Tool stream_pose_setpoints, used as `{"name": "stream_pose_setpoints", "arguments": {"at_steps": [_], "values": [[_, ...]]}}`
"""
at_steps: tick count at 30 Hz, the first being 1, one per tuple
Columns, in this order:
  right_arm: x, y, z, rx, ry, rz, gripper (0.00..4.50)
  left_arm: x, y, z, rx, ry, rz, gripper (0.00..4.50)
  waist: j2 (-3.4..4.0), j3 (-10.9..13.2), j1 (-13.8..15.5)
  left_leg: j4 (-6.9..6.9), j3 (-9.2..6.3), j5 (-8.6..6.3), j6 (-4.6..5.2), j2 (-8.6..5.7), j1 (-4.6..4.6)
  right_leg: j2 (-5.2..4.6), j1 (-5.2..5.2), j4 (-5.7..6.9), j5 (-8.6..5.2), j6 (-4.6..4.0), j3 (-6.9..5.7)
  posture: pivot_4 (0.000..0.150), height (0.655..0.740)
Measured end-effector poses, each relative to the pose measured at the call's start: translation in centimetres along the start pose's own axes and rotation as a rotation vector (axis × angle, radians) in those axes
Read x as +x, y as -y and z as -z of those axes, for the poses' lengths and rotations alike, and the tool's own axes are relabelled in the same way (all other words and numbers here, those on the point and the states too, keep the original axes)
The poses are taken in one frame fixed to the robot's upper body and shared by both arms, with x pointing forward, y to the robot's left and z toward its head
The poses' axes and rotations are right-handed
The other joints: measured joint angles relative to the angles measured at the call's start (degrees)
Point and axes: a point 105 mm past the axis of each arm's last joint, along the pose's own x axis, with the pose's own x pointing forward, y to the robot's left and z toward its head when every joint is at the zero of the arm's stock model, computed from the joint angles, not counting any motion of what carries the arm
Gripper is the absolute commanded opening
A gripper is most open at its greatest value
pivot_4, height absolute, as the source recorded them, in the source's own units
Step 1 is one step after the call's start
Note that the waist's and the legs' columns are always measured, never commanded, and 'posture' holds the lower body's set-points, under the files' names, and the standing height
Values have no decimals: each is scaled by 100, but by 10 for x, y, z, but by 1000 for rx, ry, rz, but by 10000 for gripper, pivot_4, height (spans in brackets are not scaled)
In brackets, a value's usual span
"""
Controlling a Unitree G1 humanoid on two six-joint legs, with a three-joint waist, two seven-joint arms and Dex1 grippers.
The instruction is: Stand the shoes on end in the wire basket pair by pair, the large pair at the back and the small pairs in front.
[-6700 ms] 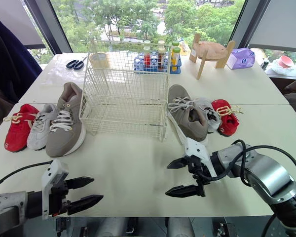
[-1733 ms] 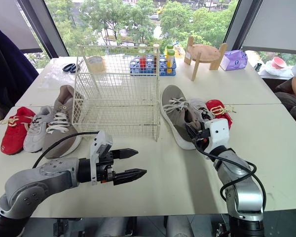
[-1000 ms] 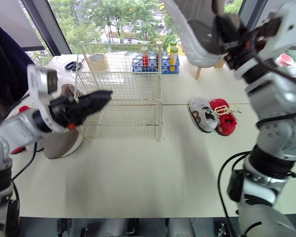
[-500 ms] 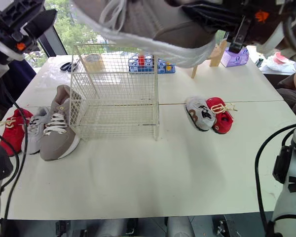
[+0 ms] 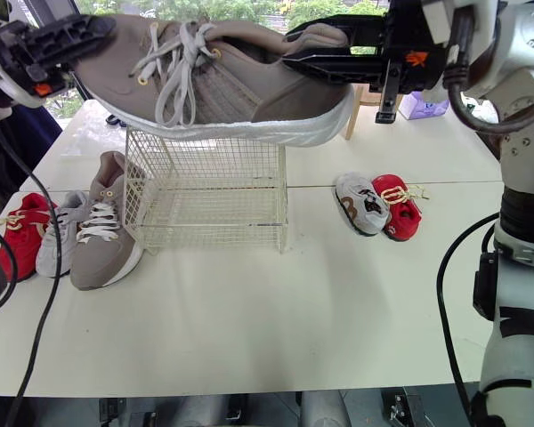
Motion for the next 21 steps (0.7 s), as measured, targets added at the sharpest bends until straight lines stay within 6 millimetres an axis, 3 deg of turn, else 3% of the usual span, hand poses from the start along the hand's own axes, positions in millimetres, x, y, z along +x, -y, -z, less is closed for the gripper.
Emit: {"name": "stream_pose_setpoints", "arguments": {"at_steps": [2, 4, 8, 13, 17, 21], "values": [[1, -1, -2, -3, 8, -5, 1348, 0, -2, 2, 5, -11, -11, 11770, 0, 0, 1, 0, 0, 0, 0, 1, 0, -1, 0, 0, 0, 0, 1, 1500, 7400], [3, -3, -3, -5, 12, -12, 1348, 1, -5, 4, 5, -17, -23, 7720, 0, 0, 4, 0, 0, 0, 0, 2, 0, -2, 0, 1, 0, 0, 1, 1500, 7400], [5, -5, -3, 2, 17, -10, 1348, 0, -9, 7, -11, 6, -31, 6367, -1, 0, 10, 2, -1, 0, 0, 1, -1, -5, 0, 2, 0, 0, 1, 1500, 7400], [4, 4, -10, 28, 100, 81, 24305, 7, -12, 5, -37, 86, -47, 6253, -4, 2, 21, 4, -5, 1, -1, 0, -2, -11, 0, 8, 1, 1, 1, 1500, 7400], [-7, 12, 4, 160, 134, 180, 44549, 2, -9, 1, -52, 200, -70, 6253, -8, 3, 2, 3, -1, 2, -3, -6, -3, -30, -3, 9, 3, 3, 0, 1500, 7400], [-31, 36, 13, 369, 293, 374, 44842, -9, -6, -5, -67, 352, -108, 6253, -9, 2, 16, 1, -5, 4, -10, -6, -2, -39, -4, 10, 6, 5, 1, 1500, 7400]]}}
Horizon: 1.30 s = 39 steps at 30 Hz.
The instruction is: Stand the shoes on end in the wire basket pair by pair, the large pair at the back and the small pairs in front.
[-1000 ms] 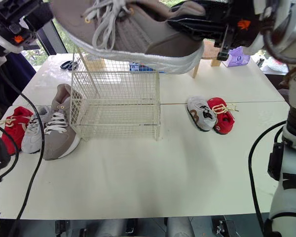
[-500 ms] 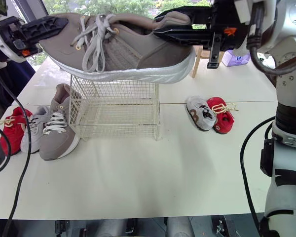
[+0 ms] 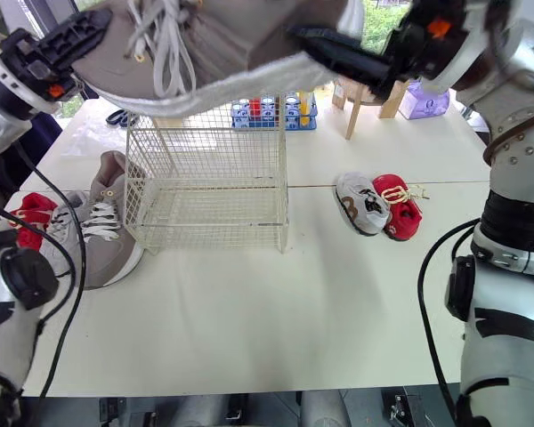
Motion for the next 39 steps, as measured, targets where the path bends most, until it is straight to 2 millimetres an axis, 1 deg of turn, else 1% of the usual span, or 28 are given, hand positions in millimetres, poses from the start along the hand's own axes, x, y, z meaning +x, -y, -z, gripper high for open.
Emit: {"name": "stream_pose_setpoints", "arguments": {"at_steps": [1, 2, 4, 6, 7, 8, 9, 10, 11, 14, 16, 18, 20, 23, 27, 29, 32, 34, 36, 39], "values": [[-7, 9, -1, 71, 61, 58, 44842, -1, 1, -1, 11, 33, -10, 6253, -5, -3, 2, 0, -3, 0, -2, 0, 0, -8, 2, -2, 0, 0, 1, 1500, 7400], [-18, 19, 2, 201, 147, 132, 44842, -3, 1, -1, 19, 76, -29, 6253, -12, -8, 8, -1, -6, 0, -4, 0, 5, -14, 9, -3, 1, -1, 1, 1500, 7400], [-36, 31, 23, 442, 261, 234, 44842, -7, -2, 1, 9, 145, -68, 6253, -14, -10, 19, -8, -11, 3, -10, -6, 5, -28, 13, -9, 7, 0, -3, 1500, 7400], [-50, 34, 53, 664, 363, 318, 44842, -7, -5, 6, -32, 225, -99, 6253, -12, -9, 25, -7, -12, 5, -12, -11, 2, -34, 9, -6, 10, 3, -3, 1500, 7400], [-51, 30, 70, 757, 388, 348, 44842, -7, -5, 9, -53, 265, -112, 6253, -12, -9, 12, -7, -12, 5, -12, -11, 1, -34, 7, -5, 10, 4, -3, 1500, 7400], [-46, 23, 87, 844, 395, 363, 44842, -5, -5, 13, -72, 295, -123, 6253, -10, -7, 5, -8, -10, 5, -12, -12, -5, -33, 0, -2, 10, 4, -3, 1500, 7400], [-40, 16, 97, 895, 385, 366, 44842, -4, -3, 16, -79, 304, -128, 6253, -8, -6, -5, -7, -7, 6, -14, -13, -15, -32, -15, 5, 10, 4, -2, 1500, 7400], [-31, 8, 103, 923, 371, 359, 44842, -1, -1, 21, -82, 306, -129, 6253, -7, -6, -14, -7, -1, 8, -16, -16, -31, -31, -37, 17, 10, 4, 0, 1500, 7400], [-17, -3, 105, 945, 364, 330, 44842, 3, 2, 27, -90, 306, -131, 6253, -7, -7, -19, 1, 2, 11, -20, -17, -52, -30, -69, 65, 10, 4, 2, 1500, 7400], [10, -23, 104, 976, 345, 262, 44842, 13, 5, 41, -118, 277, -130, 6253, -7, -7, -12, 7, 0, 17, -28, -17, -60, -8, -78, 73, 10, 4, -3, 1500, 7400], [22, -29, 100, 1042, 408, 228, 44842, 12, 6, 45, -135, 289, -125, 6253, -6, -7, -19, 8, 1, 18, -27, -16, -57, -2, -75, 72, 10, 4, 1, 1500, 7400], [35, -34, 96, 1072, 433, 193, 44842, 12, 5, 50, -156, 293, -121, 6253, -6, -7, -17, 11, -2, 18, -26, -13, -58, 7, -73, 71, 10, 3, 1, 1500, 7400], [40, -36, 94, 1077, 441, 181, 44842, 13, 5, 51, -150, 287, -122, 6253, -6, -7, -4, 14, -7, 18, -26, -14, -57, 9, -69, 71, 9, 3, 0, 1500, 7400], [44, -37, 92, 1077, 450, 177, 44842, 11, 5, 51, -117, 275, -124, 6253, -7, -7, -5, 14, -8, 19, -25, -15, -57, 11, -65, 71, 9, 3, 0, 1500, 7400], [48, -41, 94, 1090, 435, 161, 44842, 4, -4, 65, -83, 220, -164, 6253, -6, -7, -18, 14, -8, 19, -24, -12, -55, 16, -65, 71, 9, 2, 0, 1500, 7400], [49, -41, 95, 1094, 429, 159, 44842, 3, -7, 69, -66, 204, -178, 6253, -6, -7, -23, 14, -8, 19, -24, -10, -55, 19, -65, 71, 9, 2, 0, 1500, 7400], [48, -42, 96, 1093, 430, 163, 44842, 4, -7, 64, -67, 227, -178, 6253, -6, -7, -7, 15, -10, 19, -24, -10, -55, 18, -62, 70, 9, 2, 0, 1500, 7400], [48, -47, 96, 1083, 424, 148, 44842, 4, -10, 61, -90, 252, -188, 6253, -6, -7, -9, 15, -11, 19, -24, -10, -55, 17, -63, 69, 9, 2, 0, 1500, 7400], [51, -52, 96, 1074, 413, 132, 44842, 5, -15, 62, -118, 259, -210, 6253, -6, -7, -16, 15, -11, 19, -24, -9, -55, 19, -63, 69, 9, 2, -1, 1500, 7400], [52, -54, 96, 1059, 410, 130, 44842, 4, -14, 60, -123, 263, -207, 6253, -6, -7, -25, 15, -12, 19, -24, -8, -55, 20, -64, 70, 8, 3, -1, 1500, 7400]]}}
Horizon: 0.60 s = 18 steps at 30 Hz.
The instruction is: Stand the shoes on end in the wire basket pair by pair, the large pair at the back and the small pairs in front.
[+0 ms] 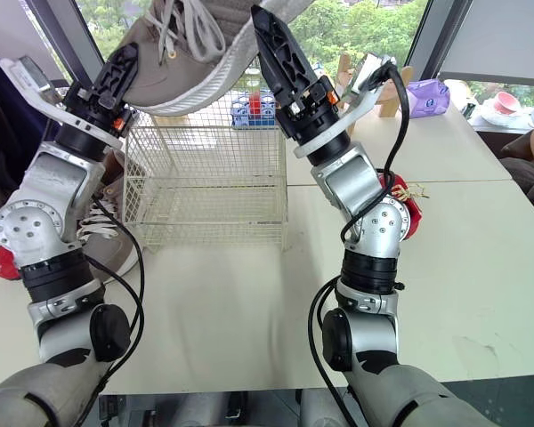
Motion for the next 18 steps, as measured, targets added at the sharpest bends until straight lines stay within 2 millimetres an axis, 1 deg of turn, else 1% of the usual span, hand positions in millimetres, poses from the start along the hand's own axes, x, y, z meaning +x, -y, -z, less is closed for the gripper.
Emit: {"name": "stream_pose_setpoints", "arguments": {"at_steps": [2, 5, 7, 9, 14, 17, 18], "values": [[1, -1, 1, -13, -6, -2, 44842, 0, 1, 0, -7, 0, 5, 6253, 0, 0, 2, 0, 0, 0, 0, 1, 0, 0, 0, 0, 0, 0, 0, 1500, 7400], [1, 1, 3, -34, -12, 7, 44842, -1, 4, 2, 41, -38, 15, 6253, 0, 0, -2, 0, 0, 0, 0, 0, 0, 1, 0, 0, 0, 0, 0, 1500, 7400], [0, 5, 1, -53, -2, 28, 44842, -3, 5, 6, 55, -60, 24, 6253, 0, 0, 6, 0, 0, 0, 0, 0, 0, 1, 1, 0, 0, 0, 0, 1500, 7400], [1, 12, -2, -78, 16, 62, 44842, -3, 8, 15, 63, -95, 34, 6253, 0, 0, 21, 0, 0, 0, 0, -2, 0, -1, 3, -1, 0, 0, 0, 1500, 7400], [0, 20, -1, -100, 15, 96, 44842, -5, 3, 16, 86, -104, 13, 6253, 0, 0, 5, 0, -1, 0, 0, 1, 1, 3, 0, -1, 0, -1, 1, 1500, 7400], [0, 21, -2, -111, 17, 103, 37283, -5, 4, 18, 93, -115, 18, 6253, 0, 0, 3, 0, -1, 0, 0, 2, 1, 3, 0, -1, 0, -1, 1, 1500, 7400], [0, 21, -2, -116, 19, 106, 33010, -6, 5, 18, 97, -114, 22, 6253, 0, 0, 4, 0, -1, 0, 0, 2, 1, 3, 0, -2, 0, -1, 1, 1500, 7400]]}}
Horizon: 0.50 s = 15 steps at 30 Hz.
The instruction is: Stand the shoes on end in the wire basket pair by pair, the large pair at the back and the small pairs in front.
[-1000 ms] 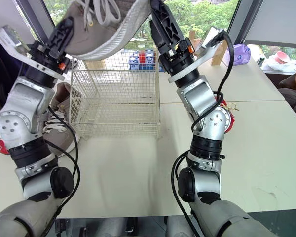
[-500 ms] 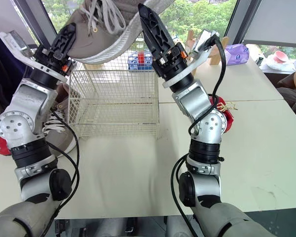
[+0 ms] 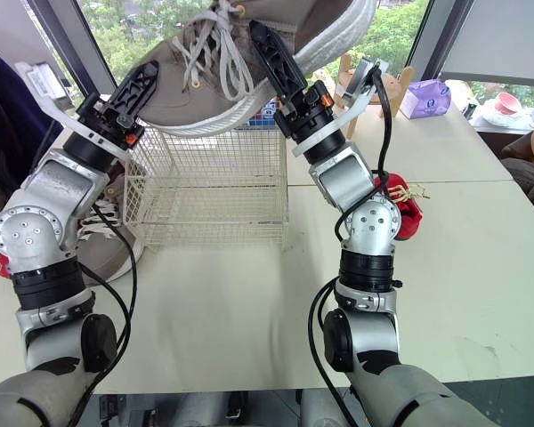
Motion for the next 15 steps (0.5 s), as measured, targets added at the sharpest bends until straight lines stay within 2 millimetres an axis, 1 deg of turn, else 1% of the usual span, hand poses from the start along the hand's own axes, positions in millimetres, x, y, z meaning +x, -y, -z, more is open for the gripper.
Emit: {"name": "stream_pose_setpoints", "arguments": {"at_steps": [2, 4, 5, 7, 10, 12, 13, 15], "values": [[0, 1, 0, -7, 3, 8, 23963, 0, 2, -3, 11, 9, 5, 6253, 0, 0, 2, 0, 0, 0, 0, 0, 0, 0, 0, -1, 0, 0, 0, 1500, 7400], [-1, 3, 1, -16, 1, 16, 17741, -1, 3, -4, 26, 8, 6, 6253, 0, 0, 2, 0, 0, 0, 0, 0, 0, -1, 0, -1, 0, 0, 0, 1500, 7400], [-1, 3, 2, -21, -1, 14, 16905, -1, 3, -5, 28, 6, 5, 6253, 0, 0, 4, 0, 0, 0, 0, 0, 0, 0, 0, -1, 0, 0, 0, 1500, 7400], [-1, 2, 2, -37, -9, 10, 16702, -1, 2, -5, 32, 1, 4, 6253, 0, 0, 5, 0, 0, 0, 0, -1, 0, 0, 0, -1, 0, 0, 0, 1500, 7400], [-2, 2, 0, -72, -5, 8, 16700, -3, 2, -4, 44, -20, 5, 18983, 0, 0, 1, 0, 0, 0, 0, 0, 0, 0, 0, -1, 0, 0, 0, 1500, 7400], [-2, 2, -4, -119, 10, 11, 16700, -5, 4, -2, 62, -54, 8, 28947, 0, 0, -1, 0, 0, 0, 0, -1, 0, 0, 0, -2, 0, 0, 0, 1500, 7400], [-2, 0, -4, -146, -12, 7, 16700, -7, 6, 1, 83, -84, 11, 34458, 0, 0, -6, 0, 0, 0, 0, -1, 0, 0, 0, -2, 0, 0, 0, 1500, 7400], [-3, -1, -11, -210, -62, 1, 16700, -13, 7, 8, 138, -143, 5, 43848, 2, 1, 2, 0, 0, 0, 0, -1, -1, -1, 1, -2, 0, 0, 0, 1500, 7400]]}}
